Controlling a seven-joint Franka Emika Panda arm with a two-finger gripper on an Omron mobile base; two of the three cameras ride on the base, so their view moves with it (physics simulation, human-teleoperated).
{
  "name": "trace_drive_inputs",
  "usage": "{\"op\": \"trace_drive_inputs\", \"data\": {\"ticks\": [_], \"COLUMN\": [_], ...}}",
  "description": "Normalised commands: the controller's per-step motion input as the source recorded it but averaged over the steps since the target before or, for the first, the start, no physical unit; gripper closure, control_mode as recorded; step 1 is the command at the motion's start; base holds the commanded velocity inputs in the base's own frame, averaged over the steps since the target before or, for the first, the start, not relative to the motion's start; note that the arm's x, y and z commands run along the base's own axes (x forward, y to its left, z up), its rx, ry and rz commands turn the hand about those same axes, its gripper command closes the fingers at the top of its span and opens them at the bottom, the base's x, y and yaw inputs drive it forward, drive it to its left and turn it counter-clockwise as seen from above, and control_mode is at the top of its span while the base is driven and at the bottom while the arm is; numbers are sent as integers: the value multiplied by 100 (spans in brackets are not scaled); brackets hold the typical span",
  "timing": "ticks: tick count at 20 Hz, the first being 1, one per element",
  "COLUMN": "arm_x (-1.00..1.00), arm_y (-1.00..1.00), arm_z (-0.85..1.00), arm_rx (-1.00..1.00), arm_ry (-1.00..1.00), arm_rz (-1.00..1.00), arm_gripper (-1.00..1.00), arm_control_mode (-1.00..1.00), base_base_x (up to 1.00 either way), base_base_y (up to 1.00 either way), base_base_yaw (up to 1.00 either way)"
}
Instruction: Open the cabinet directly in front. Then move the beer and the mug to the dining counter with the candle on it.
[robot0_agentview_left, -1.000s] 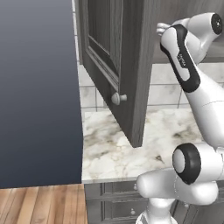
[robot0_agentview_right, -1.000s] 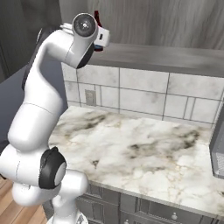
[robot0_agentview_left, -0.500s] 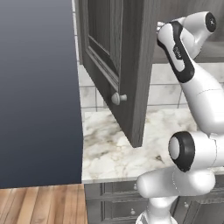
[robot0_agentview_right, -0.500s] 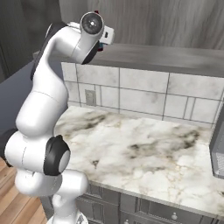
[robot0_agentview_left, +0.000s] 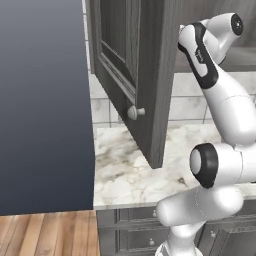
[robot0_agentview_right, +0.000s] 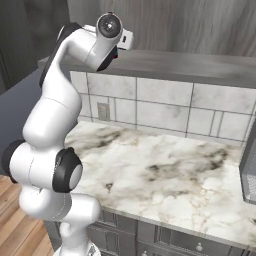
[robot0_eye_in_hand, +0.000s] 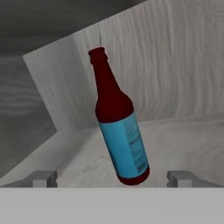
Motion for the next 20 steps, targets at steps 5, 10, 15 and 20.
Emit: {"op": "trace_drive_inputs", "data": {"ticks": [5, 10, 15, 20], "arm_x": [7, 4, 0, 10], "arm_y": [2, 4, 0, 3], "arm_z": [-1, -10, -6, 0], "arm_rx": [-4, -8, -5, -2], "arm_ry": [0, 0, 0, 0], "arm_rz": [0, 1, 0, 0], "arm_gripper": [-100, -100, -100, -100], "arm_control_mode": [-100, -100, -100, -100], "base_base_x": [0, 0, 0, 0], "base_base_y": [0, 0, 0, 0], "base_base_yaw": [0, 0, 0, 0]}}
